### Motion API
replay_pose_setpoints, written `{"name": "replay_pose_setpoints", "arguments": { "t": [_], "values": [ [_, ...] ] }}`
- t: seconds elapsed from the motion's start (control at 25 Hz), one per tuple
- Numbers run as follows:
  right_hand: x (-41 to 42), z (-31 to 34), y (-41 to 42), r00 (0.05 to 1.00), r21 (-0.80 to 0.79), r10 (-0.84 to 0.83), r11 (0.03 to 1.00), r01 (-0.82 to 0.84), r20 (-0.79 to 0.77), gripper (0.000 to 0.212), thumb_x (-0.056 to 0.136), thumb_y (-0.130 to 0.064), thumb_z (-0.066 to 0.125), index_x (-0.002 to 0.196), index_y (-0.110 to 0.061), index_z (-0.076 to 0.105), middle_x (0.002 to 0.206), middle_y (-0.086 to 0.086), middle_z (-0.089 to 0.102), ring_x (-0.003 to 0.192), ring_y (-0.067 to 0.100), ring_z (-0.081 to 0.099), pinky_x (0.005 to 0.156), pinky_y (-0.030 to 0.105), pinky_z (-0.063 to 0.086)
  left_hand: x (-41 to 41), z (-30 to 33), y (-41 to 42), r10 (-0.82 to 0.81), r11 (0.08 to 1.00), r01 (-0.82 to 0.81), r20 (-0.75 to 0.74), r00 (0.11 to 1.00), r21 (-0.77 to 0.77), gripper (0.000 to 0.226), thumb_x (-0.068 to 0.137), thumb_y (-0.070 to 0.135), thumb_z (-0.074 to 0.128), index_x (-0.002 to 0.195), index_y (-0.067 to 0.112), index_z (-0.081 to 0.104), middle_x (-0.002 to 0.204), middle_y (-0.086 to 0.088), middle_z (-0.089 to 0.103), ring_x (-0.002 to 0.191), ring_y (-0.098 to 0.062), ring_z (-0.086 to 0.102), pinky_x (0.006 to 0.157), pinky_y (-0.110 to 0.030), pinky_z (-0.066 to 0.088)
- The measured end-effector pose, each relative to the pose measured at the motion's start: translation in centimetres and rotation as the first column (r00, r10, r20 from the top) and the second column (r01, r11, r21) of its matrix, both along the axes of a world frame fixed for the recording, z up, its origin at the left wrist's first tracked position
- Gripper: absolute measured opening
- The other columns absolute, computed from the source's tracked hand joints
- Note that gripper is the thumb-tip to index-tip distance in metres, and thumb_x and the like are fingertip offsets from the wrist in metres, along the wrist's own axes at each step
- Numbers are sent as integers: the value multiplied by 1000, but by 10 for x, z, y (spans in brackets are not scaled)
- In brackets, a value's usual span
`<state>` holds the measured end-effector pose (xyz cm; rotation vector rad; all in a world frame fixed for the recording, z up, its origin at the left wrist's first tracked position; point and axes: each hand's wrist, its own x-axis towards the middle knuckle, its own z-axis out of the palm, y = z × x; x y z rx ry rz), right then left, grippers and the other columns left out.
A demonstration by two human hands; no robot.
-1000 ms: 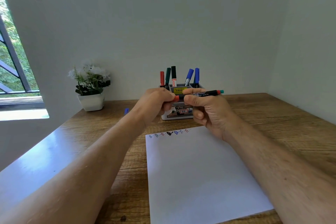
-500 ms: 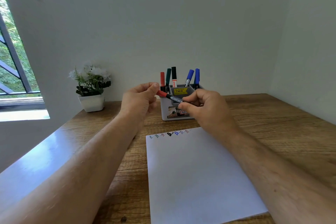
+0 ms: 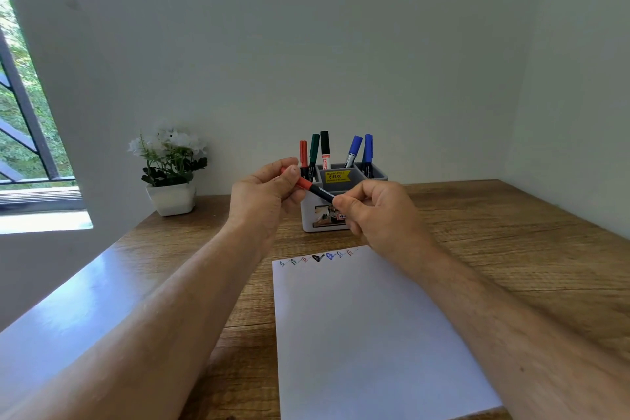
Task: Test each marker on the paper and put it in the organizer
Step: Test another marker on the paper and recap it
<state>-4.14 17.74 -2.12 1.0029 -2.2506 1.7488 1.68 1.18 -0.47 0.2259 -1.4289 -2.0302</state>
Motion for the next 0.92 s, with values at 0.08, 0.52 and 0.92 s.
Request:
{"name": "replay_pose_setpoints", "arguments": {
  "t": [0.08,0.52,0.92],
  "values": [
    [0,2,1,996,-41,38,999,-35,79,16,94,-23,65,82,-12,65,56,-1,57,33,-1,44,37,8,32,1,-1,4,-38,999,38,-37,999,1,20,91,6,65,109,12,72,78,-5,75,75,-14,73,64,-23,59],
    [-8,-4,-4,958,-55,-210,978,203,-194,18,94,-41,60,100,-26,68,83,-19,64,76,-8,62,55,3,44,4,18,8,129,952,-219,-370,920,-213,34,85,-5,70,107,16,55,90,-9,77,87,-24,75,71,-29,60],
    [-9,-4,-6,923,86,-160,976,202,-350,18,94,-41,59,100,-25,65,76,-20,59,70,-2,60,58,8,43,-21,22,-12,360,657,-541,-411,837,-526,42,86,10,73,99,41,49,93,6,75,80,-6,74,73,-32,62]
  ]
}}
